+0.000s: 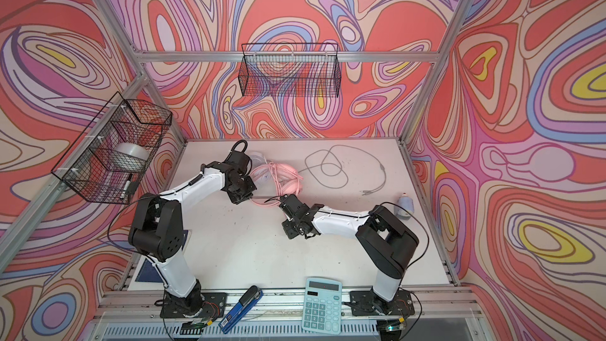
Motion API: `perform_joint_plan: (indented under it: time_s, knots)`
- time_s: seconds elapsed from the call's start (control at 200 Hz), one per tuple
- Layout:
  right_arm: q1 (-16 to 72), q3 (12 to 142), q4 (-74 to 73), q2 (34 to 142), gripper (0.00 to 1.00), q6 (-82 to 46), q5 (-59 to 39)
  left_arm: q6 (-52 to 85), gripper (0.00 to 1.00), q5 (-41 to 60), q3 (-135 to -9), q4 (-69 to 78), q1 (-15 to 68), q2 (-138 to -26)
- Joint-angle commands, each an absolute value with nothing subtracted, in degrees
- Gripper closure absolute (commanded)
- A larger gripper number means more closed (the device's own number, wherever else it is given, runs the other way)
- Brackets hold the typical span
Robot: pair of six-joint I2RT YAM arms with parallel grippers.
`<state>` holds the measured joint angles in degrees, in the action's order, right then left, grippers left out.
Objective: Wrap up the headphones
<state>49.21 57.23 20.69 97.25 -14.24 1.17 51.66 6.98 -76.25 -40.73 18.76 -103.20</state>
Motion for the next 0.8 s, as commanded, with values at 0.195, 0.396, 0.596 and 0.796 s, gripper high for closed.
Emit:
perform_joint_plan:
  time_s: [0.195, 0.396, 0.596, 0.796]
  knots:
    - [49.2, 56.8, 29.0, 88.7, 1.00, -4.3, -4.9, 52.5, 1.00, 8.6, -78.3, -41.0, 19.9, -100.8]
    - [49.2, 58.3, 35.5, 85.1, 1.00, 0.3, -7.1, 51.6, 1.00, 8.3, -79.5, -42.7, 21.5, -100.1]
    - [49.2, 59.6, 42.6, 80.6, 1.00, 6.5, -9.7, 51.0, 1.00, 6.4, -79.3, -44.8, 22.9, -98.1]
    - [49.2, 62.6, 48.6, 77.2, 1.00, 13.6, -13.2, 50.1, 1.00, 5.3, -79.4, -46.5, 24.7, -98.5]
